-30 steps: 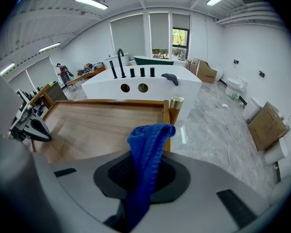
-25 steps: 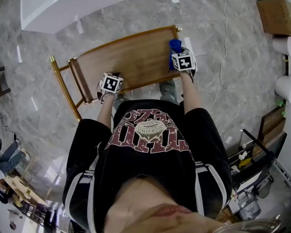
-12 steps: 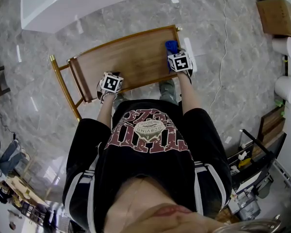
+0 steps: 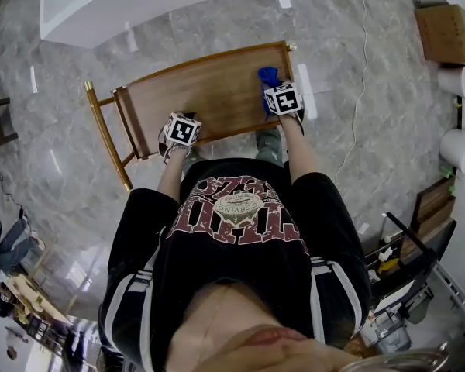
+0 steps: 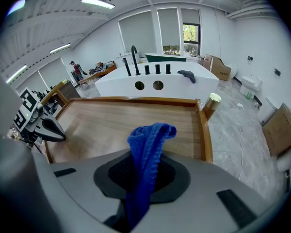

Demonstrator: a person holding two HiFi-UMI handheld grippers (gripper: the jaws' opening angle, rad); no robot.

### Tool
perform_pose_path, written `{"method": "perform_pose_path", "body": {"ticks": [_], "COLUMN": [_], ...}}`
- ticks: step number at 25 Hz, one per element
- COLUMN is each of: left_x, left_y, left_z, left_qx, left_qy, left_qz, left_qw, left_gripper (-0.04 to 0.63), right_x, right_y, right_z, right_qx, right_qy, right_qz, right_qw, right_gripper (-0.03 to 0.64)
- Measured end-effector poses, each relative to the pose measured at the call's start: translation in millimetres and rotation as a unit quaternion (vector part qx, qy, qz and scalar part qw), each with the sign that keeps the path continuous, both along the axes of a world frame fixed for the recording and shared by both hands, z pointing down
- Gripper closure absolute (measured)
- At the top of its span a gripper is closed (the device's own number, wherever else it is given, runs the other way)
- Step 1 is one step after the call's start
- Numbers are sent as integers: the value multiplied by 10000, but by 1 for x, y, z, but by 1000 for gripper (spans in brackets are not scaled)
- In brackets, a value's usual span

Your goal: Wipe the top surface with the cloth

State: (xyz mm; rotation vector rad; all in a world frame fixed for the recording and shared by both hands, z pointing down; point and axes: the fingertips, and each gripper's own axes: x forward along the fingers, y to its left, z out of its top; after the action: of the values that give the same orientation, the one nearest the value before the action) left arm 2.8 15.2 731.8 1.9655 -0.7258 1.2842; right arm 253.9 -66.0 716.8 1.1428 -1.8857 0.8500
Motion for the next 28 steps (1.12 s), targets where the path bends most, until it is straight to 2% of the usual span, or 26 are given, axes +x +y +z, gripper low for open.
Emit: {"method": "perform_pose_path", "body": {"ticks": [4,13,20,24,28], "left_x": [0,0,1,0,-3], "left_y": [-2,-2,1,1,4], "left_z": [-1,-5,-4,-6,-6], "left_qx": [105,235,662,655,492], "left_qy": [1,-104,-229,7,218], "left_qz": [-50,243,371,-7,-402], "left_qw": [9999,9994,9969,9978,9977], "left_gripper": [549,549,549,549,549], "right_x": [-13,-41,-55,-63,-72], "right_y": [0,0,2,1,-1], "right_z": [1,4,2,4,4], "right_qx": [-44,-147,-136,-127,-139], "right_qy": [-87,-303,-430,-354,-279], "right_qz": [-90,-344,-404,-502,-621], "right_qw": [9999,9988,9982,9980,9976], "right_gripper": [558,558,558,558,558]}}
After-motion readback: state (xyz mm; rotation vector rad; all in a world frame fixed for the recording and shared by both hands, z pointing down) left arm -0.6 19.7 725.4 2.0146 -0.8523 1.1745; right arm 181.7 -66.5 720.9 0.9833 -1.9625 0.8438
